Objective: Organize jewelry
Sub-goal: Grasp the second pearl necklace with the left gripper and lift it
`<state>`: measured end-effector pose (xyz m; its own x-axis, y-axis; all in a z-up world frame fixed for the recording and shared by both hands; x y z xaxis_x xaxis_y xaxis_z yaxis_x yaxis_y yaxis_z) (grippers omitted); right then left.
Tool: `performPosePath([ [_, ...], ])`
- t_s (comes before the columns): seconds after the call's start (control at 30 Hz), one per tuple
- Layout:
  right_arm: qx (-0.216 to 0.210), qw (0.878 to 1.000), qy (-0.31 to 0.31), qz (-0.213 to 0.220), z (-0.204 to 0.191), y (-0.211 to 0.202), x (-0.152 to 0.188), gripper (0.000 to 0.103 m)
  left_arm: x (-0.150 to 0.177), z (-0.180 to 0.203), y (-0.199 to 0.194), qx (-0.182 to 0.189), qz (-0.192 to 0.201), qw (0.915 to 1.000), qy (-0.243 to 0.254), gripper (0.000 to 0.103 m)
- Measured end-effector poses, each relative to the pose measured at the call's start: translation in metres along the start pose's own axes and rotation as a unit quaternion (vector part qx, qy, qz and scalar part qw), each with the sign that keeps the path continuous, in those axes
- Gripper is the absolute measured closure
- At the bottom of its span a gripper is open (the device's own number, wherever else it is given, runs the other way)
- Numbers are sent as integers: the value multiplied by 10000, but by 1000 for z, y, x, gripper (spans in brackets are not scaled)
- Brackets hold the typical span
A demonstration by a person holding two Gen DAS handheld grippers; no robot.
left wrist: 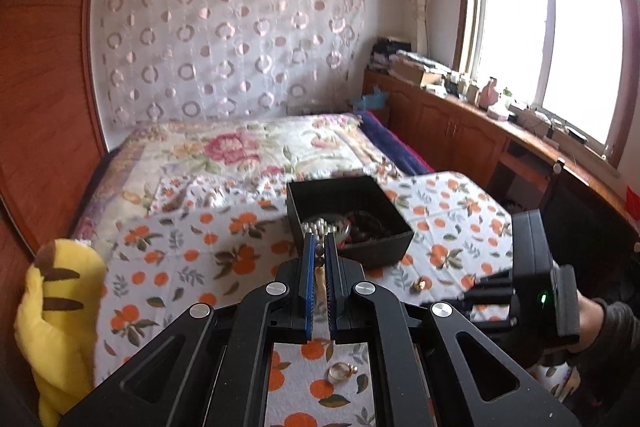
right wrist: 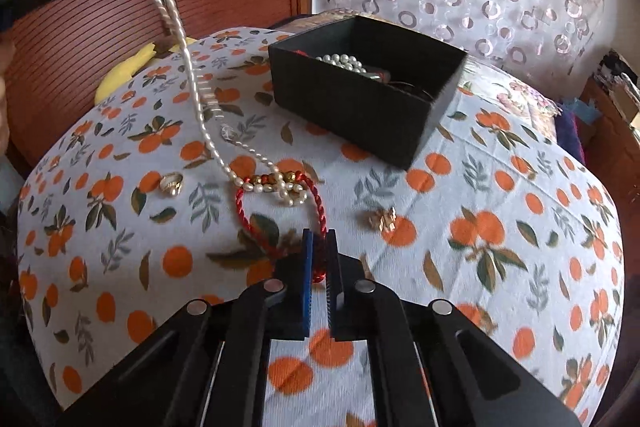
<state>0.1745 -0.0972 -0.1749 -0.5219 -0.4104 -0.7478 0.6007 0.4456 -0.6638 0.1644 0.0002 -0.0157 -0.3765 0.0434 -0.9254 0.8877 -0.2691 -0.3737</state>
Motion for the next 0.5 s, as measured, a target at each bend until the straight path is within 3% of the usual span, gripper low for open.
performPosePath([
  [0.23, 281, 9991, 127, 277, 11, -30, 1, 97, -26, 7, -21, -84, 330, 9994, 104, 99],
  [0.5, 437, 9964, 132, 716, 14, -67, -21, 97, -49, 20, -43, -118, 602, 9977, 293, 99],
])
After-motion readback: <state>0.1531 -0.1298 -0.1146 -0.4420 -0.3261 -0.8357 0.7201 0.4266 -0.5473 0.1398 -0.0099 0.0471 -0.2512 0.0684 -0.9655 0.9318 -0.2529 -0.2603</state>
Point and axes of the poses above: each gripper's, at about its wrist camera, not at the fingertips, and y roughly the way its jaws point, z to its right, x to its underside, the point moved 7 cm from there along y, roughly the way its jaws point, and after that the axes turned 10 degrees about z, right-handed, at the moved point
